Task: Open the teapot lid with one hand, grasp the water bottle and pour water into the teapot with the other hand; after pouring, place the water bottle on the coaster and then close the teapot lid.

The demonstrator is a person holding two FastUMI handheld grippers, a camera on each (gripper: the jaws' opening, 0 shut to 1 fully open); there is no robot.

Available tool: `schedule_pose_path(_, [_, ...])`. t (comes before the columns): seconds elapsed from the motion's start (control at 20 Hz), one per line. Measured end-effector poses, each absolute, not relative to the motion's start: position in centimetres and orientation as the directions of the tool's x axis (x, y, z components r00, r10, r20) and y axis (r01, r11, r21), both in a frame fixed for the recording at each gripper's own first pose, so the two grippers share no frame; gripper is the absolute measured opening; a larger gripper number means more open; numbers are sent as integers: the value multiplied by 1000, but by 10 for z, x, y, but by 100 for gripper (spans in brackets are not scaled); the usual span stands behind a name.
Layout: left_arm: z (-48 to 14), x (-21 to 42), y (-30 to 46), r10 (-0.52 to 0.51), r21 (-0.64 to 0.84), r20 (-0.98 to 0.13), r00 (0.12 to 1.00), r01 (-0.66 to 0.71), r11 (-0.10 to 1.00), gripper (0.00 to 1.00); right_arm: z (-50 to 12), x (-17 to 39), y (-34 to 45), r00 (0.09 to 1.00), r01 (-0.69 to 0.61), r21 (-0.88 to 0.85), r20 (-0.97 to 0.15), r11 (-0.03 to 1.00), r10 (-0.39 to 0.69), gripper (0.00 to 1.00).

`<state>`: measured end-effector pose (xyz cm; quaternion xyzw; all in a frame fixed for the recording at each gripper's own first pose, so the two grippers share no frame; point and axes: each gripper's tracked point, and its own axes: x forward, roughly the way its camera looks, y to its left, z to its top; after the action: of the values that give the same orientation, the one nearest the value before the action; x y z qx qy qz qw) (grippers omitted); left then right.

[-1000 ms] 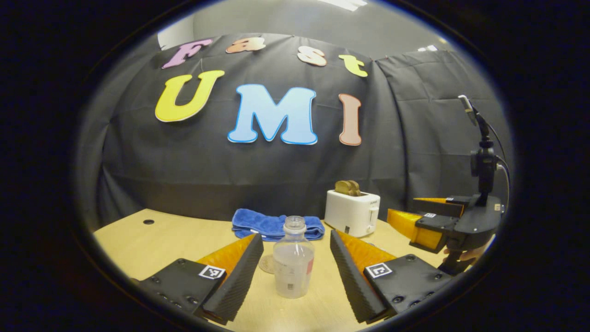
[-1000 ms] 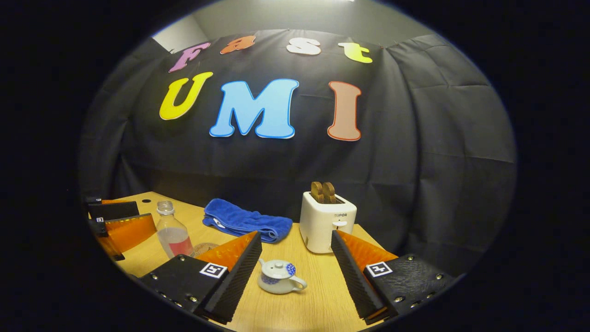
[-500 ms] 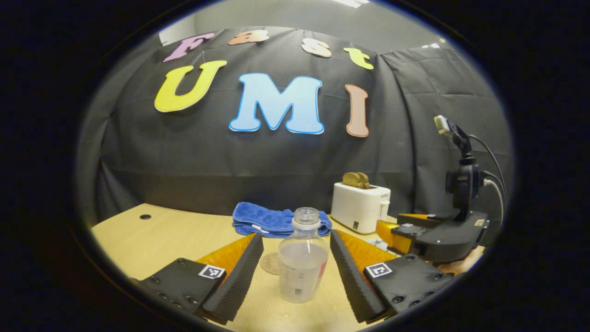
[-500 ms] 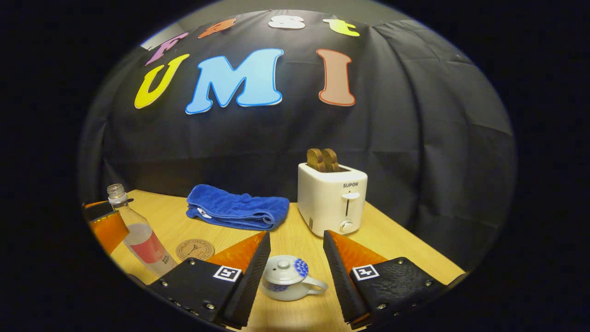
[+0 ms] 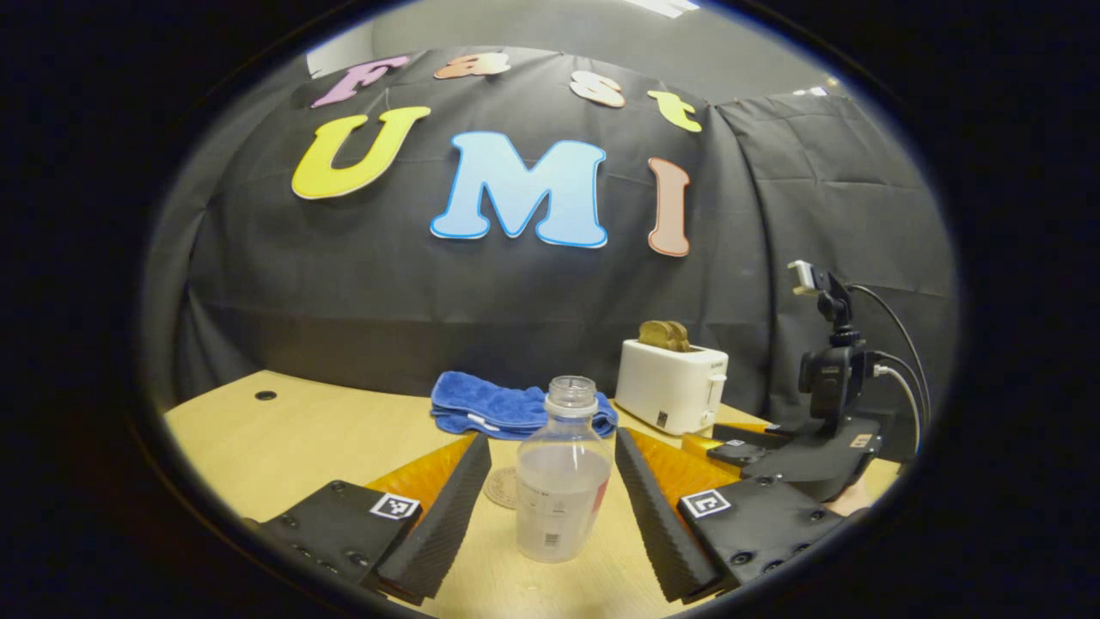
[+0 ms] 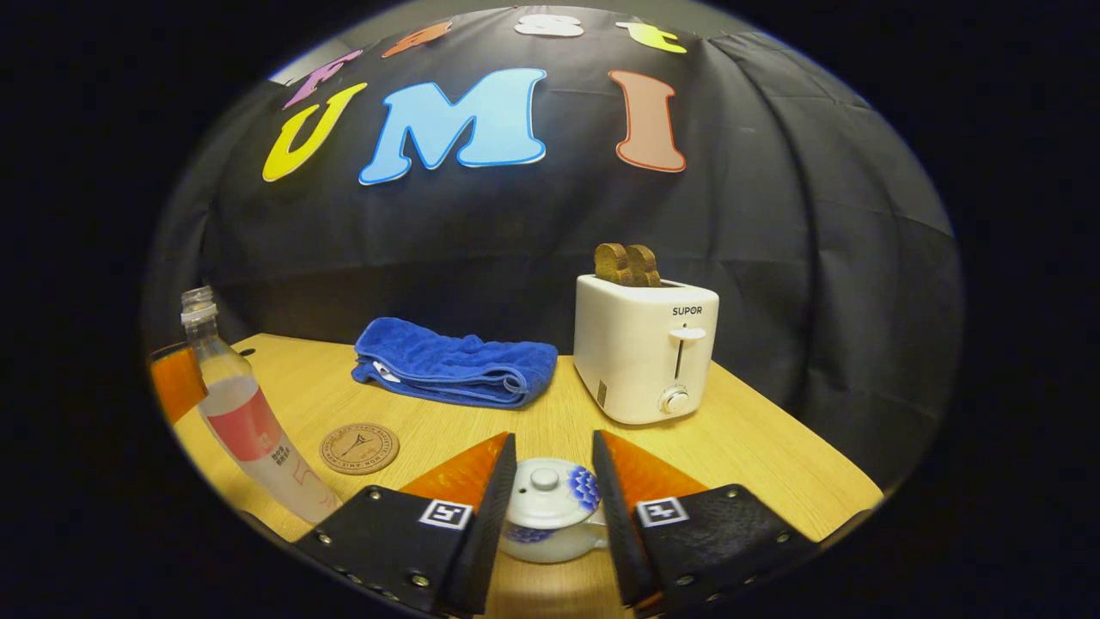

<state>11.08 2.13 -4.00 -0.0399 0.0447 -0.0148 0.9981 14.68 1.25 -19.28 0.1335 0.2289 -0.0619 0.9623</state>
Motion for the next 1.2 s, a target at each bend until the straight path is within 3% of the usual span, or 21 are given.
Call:
schedule_pose_path(0.1, [-42, 112, 21, -36, -77, -93, 995, 28, 997, 95, -193, 147, 13, 888, 178, 230, -456, 957, -56, 42])
schedule_pose_path(0.45, [-51, 111, 21, -34, -80, -103, 994, 26, 996, 94, -191, 147, 14, 893, 156, 162, -446, 974, -68, 42])
schedule_pose_path(0.65, [-56, 111, 19, -44, -97, -106, 993, 33, 995, 94, -184, 145, 13, 885, 179, 212, -461, 961, -64, 42])
schedule_pose_path(0.7, [-58, 111, 19, -44, -96, -108, 993, 34, 995, 94, -190, 150, 13, 889, 186, 239, -454, 953, -59, 16])
schedule_pose_path(1.05, [-69, 112, 18, -57, -98, -125, 991, 44, 994, 94, -194, 154, 16, 900, 156, 295, -435, 943, -13, 18])
schedule_pose_path(1.1, [-70, 112, 18, -57, -95, -127, 990, 45, 994, 94, -194, 156, 15, 902, 154, 298, -432, 942, -11, 6])
schedule_pose_path(1.2, [-71, 113, 17, -61, -99, -129, 990, 49, 994, 94, -194, 157, 15, 903, 151, 291, -429, 945, -13, 6])
